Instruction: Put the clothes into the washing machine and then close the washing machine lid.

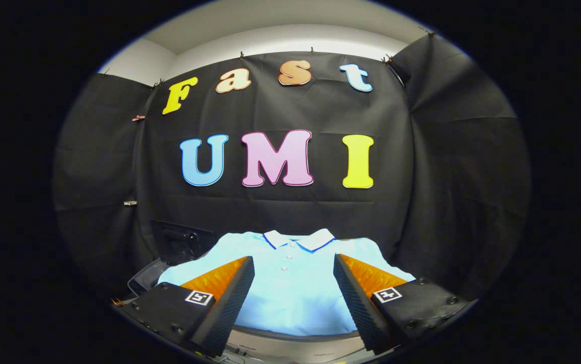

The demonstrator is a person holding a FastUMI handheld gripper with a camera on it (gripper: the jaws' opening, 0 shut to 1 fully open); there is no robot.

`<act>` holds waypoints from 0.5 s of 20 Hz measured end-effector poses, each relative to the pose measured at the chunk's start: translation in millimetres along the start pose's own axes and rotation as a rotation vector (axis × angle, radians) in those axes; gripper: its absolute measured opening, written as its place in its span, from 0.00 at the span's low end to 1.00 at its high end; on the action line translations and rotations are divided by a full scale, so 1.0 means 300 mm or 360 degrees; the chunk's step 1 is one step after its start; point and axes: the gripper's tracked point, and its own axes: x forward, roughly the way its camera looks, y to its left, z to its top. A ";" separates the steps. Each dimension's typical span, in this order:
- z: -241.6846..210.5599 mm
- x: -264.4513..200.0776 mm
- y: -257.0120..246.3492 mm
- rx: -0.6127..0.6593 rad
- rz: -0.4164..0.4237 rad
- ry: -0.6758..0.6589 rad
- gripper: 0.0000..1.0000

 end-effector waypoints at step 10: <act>0.002 0.209 0.035 0.0010 -0.0024 0.0195 0.99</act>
